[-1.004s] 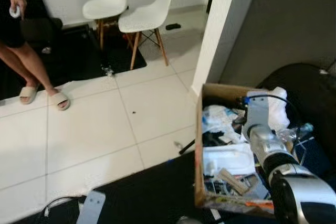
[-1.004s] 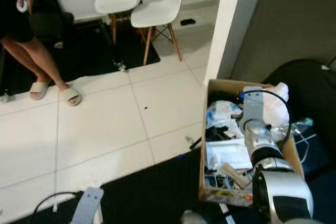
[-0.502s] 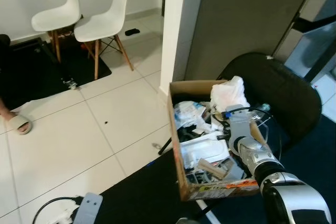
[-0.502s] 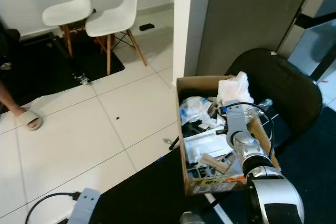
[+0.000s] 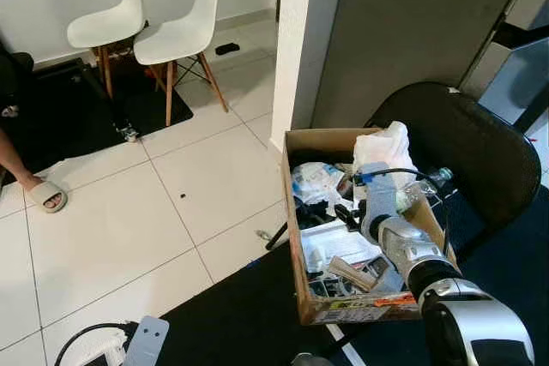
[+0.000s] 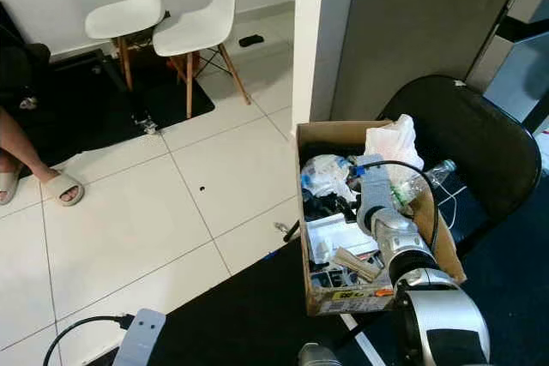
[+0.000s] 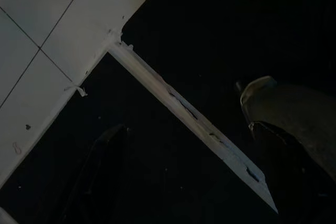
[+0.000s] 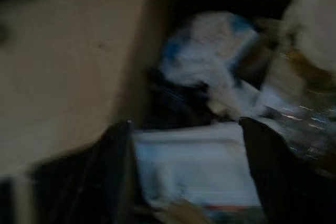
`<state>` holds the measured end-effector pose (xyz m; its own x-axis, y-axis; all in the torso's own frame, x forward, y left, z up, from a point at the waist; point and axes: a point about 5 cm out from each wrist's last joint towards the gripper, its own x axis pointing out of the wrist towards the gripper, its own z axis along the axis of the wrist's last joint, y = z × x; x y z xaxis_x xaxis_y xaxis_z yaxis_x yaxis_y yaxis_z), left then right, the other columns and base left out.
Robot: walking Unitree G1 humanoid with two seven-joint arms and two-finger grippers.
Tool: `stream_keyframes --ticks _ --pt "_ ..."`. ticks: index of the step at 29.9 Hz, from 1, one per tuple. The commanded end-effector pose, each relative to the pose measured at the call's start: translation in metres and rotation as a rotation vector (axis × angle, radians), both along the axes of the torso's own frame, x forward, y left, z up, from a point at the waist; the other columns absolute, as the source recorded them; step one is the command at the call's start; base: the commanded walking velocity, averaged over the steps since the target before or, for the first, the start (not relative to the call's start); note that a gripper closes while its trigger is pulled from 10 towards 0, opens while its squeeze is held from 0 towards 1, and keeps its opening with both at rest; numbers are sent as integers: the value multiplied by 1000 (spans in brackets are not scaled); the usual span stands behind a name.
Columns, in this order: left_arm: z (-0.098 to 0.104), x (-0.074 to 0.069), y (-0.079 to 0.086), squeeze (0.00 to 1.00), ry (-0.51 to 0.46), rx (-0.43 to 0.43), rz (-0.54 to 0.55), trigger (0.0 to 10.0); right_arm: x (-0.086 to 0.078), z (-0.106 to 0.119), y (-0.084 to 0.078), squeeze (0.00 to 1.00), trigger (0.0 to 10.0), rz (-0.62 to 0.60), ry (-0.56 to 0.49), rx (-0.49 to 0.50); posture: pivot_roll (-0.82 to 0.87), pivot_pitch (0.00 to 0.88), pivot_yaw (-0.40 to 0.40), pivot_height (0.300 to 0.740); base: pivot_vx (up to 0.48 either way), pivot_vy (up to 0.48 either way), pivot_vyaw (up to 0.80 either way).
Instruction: Picking trash to rubbish bin
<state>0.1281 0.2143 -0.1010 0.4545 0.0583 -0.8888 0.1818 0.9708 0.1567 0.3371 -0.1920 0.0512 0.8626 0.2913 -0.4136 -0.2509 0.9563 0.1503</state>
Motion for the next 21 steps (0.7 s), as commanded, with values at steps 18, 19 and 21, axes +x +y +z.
stream_keyframes --ticks 18,19,21 --pt "-2 -5 1 0 31 8 -5 10000 -54 -22 52 0 10000 645 65 393 91 22 7 740 -261 0 0" --pt "-2 -5 0 0 31 9 -5 10000 -58 -30 50 0 10000 637 100 341 91 22 7 740 -289 0 0" --pt "-2 -5 0 0 30 9 -4 10000 -65 -41 45 0 10000 613 165 272 91 22 7 740 -285 0 0"
